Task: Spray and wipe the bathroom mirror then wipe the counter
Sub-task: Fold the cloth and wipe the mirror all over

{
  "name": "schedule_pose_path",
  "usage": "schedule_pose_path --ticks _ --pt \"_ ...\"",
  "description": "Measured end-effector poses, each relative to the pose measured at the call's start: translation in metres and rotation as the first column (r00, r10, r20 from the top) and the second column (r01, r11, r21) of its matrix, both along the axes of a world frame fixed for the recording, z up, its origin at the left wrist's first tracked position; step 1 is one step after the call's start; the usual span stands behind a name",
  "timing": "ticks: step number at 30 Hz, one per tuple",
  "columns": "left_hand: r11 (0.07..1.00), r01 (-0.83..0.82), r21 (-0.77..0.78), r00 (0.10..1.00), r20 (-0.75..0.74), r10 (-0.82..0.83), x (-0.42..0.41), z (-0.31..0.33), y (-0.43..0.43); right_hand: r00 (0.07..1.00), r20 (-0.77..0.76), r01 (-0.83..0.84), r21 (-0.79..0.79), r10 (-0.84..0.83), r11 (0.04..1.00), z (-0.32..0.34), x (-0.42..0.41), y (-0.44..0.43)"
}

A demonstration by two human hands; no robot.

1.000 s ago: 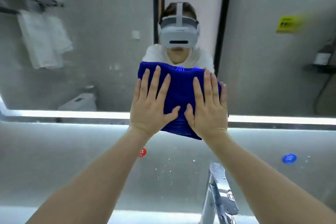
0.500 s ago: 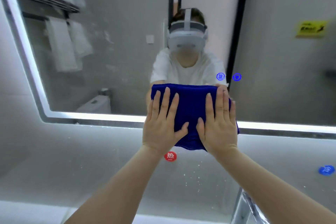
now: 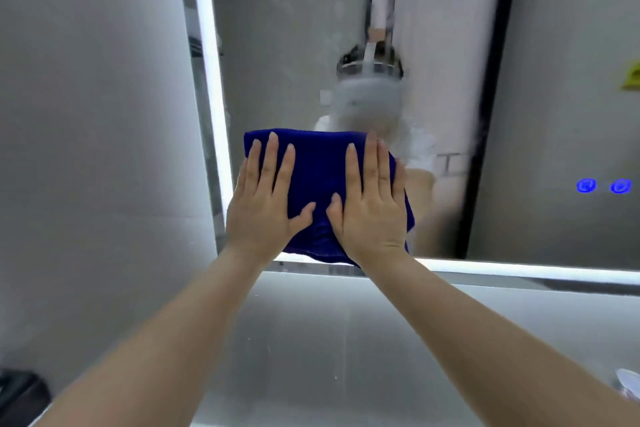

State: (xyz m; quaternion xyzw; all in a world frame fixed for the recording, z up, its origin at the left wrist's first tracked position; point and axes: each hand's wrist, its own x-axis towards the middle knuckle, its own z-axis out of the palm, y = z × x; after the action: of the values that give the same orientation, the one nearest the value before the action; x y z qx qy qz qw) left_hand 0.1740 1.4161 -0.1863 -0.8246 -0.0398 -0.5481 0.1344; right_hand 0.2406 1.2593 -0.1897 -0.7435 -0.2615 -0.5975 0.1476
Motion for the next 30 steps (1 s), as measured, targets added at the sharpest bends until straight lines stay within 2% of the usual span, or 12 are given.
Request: schedule_pose_path --ticks 7,10,14,17,24,30 --pt "0.998 -0.043 -0.052 0.999 -0.03 0.042 -0.035 -0.017 0.083 0.998 0.031 -0.056 -0.048 0.058 0.997 -0.008 -0.029 0.087" --pt "0.997 -0.011 -0.081 1.0 -0.029 0.008 -0.035 -0.02 0.087 0.997 0.059 -0.055 -0.062 0.058 0.997 -0.011 -0.029 0.091" --pt "0.985 -0.054 -0.163 0.999 -0.017 0.052 -0.03 -0.024 0.068 0.991 0.095 -0.075 -0.152 0.09 0.986 -0.01 -0.024 0.081" --pt "0.98 -0.036 -0.196 0.999 -0.009 0.035 -0.026 -0.03 0.052 0.985 0.139 -0.066 -0.247 0.103 0.967 -0.009 -0.019 0.065" --pt "0.968 0.045 -0.246 0.994 0.104 -0.019 0.008 -0.059 -0.018 0.978 0.175 -0.042 -0.353 0.11 0.935 -0.017 0.007 -0.015" --pt "0.991 0.078 -0.108 0.99 0.127 -0.064 0.039 -0.056 -0.096 0.975 0.195 -0.024 -0.372 0.103 0.928 -0.02 0.037 -0.108"
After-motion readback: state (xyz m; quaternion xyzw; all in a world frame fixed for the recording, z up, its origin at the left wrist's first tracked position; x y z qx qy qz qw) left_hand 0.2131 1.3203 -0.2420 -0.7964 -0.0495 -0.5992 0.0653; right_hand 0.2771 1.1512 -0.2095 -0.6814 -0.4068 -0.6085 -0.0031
